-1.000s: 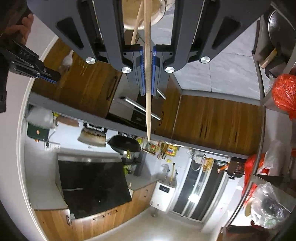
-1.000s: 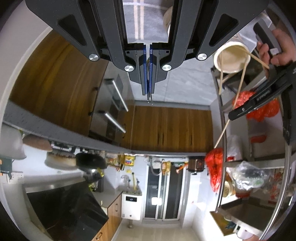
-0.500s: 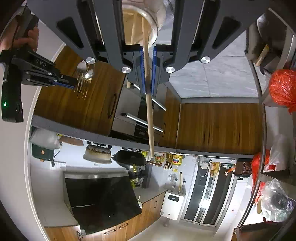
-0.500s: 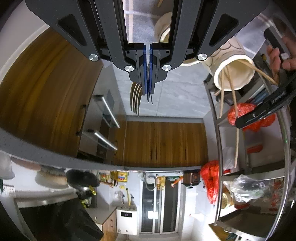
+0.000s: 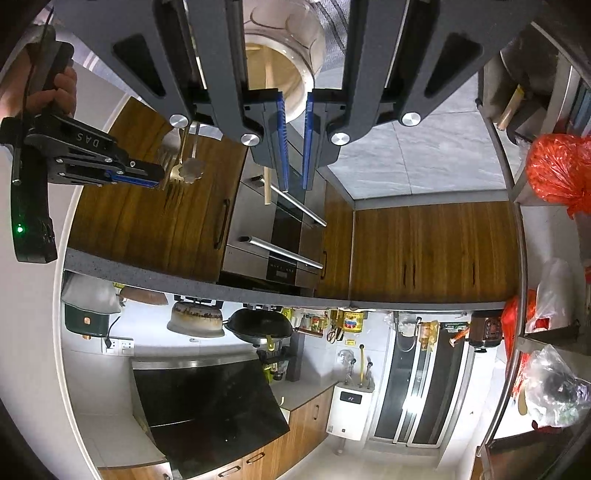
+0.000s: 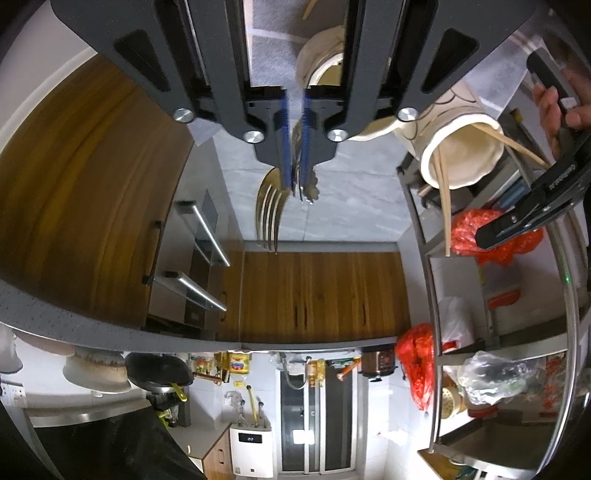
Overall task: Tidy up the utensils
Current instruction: 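Drop chopstick into tall cup with left while right drops fork into small cup, then move both grippers back toward the remaining utensils on the cloth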
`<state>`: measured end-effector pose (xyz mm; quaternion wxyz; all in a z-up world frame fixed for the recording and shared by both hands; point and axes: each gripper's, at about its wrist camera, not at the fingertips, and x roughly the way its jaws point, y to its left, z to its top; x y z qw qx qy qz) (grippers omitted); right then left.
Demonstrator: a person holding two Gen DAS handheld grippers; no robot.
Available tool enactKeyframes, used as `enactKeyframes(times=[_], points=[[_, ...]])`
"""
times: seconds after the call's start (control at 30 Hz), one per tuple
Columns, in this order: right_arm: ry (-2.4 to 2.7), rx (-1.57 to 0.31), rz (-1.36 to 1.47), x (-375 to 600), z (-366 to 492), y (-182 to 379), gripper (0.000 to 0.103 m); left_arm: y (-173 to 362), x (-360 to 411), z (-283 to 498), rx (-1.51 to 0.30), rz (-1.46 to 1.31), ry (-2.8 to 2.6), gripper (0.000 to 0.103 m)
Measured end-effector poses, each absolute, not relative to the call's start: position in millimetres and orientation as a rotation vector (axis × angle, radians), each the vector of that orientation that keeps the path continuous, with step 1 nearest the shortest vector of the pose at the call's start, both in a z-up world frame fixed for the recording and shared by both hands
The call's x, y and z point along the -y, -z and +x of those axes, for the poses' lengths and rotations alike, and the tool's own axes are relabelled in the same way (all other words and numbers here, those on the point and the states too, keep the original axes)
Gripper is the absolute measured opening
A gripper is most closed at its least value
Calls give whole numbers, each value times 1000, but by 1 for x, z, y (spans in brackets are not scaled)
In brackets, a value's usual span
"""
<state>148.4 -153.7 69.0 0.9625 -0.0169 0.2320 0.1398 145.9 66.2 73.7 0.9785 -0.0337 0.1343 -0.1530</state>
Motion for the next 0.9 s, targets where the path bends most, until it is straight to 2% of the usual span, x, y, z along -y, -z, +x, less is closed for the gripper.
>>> enactKeyframes(times=[0.03,0.1,0.17,0.23,0.3,0.43,0.5,0.9], points=[[-287,-463,-27,154,146,-70,30,-74,-67,145,-272,-68,307,10],[-295,-456,-22,155,143,-73,34,-75,-67,142,-274,-64,303,24],[-301,-450,-16,156,141,-75,40,-77,-68,139,-272,-61,295,32],[-312,-438,2,159,135,-77,60,-79,-70,134,-270,-63,288,39],[-322,-428,18,162,130,-80,72,-82,-73,129,-267,-67,282,54],[-340,-412,49,171,120,-82,93,-87,-73,114,-253,-57,266,75],[-348,-404,69,176,115,-83,97,-91,-72,106,-241,-55,247,99],[-247,-377,95,200,89,-86,98,-111,-67,71,-235,-58,195,97]])
